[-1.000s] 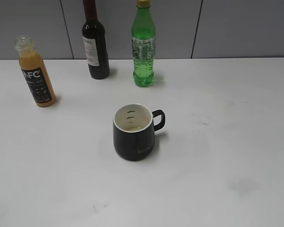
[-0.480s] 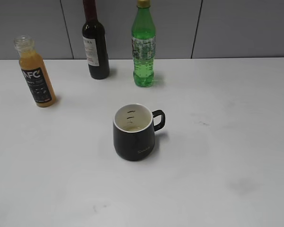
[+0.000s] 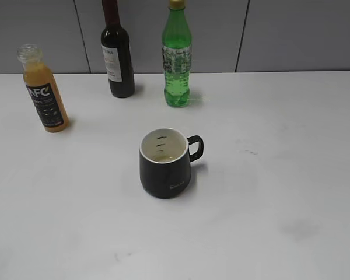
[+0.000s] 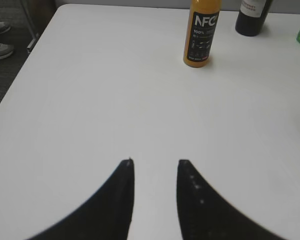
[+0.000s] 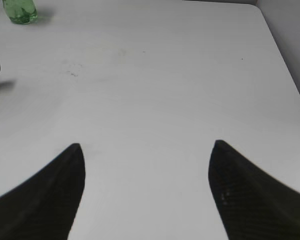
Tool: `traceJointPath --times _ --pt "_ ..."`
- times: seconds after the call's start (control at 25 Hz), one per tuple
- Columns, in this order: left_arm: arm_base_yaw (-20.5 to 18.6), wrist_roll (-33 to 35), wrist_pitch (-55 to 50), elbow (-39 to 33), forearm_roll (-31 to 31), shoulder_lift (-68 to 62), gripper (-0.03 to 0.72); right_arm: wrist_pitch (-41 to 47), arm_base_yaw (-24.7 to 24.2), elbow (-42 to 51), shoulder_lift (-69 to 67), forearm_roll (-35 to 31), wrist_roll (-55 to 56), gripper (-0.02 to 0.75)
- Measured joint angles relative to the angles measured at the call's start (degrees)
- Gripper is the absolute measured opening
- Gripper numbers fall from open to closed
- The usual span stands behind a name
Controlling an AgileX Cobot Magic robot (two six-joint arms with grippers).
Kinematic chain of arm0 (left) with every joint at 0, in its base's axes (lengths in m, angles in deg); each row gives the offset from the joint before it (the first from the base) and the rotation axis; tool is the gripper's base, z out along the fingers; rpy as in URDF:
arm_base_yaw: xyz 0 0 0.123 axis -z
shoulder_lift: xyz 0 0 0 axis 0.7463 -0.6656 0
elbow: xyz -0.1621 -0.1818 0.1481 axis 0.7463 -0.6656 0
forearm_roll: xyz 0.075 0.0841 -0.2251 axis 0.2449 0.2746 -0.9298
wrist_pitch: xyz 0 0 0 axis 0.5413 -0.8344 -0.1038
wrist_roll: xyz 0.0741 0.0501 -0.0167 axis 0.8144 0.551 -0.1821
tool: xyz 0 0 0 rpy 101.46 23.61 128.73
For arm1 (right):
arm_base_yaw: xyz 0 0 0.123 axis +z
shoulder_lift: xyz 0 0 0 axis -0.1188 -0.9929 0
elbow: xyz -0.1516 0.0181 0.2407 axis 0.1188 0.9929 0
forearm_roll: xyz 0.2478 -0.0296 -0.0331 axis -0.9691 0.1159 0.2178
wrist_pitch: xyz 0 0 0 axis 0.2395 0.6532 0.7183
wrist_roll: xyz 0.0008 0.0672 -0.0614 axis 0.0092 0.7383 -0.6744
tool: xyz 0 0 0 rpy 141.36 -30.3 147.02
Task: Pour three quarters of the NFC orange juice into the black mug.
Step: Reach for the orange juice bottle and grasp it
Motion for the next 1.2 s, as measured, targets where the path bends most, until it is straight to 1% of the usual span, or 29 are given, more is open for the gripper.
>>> traceJointPath --times 0.6,0.64,0.68,0.8,0.84,0.96,1.2 --pt "0.0 0.0 0.0 0.0 0.0 0.0 0.242 0.0 0.0 0.0 0.0 0.0 0.0 0.585" --pt "0.0 0.0 0.0 0.0 0.0 0.0 0.263 0.0 0.0 0.0 0.0 0.0 0.0 0.585" --pt "0.0 0.0 0.0 0.0 0.0 0.0 0.309 0.0 0.0 0.0 0.0 0.0 0.0 0.585" --pt "0.0 0.0 0.0 0.0 0.0 0.0 0.556 0.0 0.0 0.0 0.0 -0.01 0.0 0.585" --pt "0.0 0.0 0.0 0.0 0.0 0.0 0.596 0.0 0.0 0.0 0.0 -0.01 0.0 0.585" --pt "0.0 0.0 0.0 0.0 0.0 0.0 0.636 0.0 0.0 0.0 0.0 -0.01 0.0 0.585" --pt "0.0 0.0 0.0 0.0 0.0 0.0 0.647 0.0 0.0 0.0 0.0 -0.01 0.0 0.585"
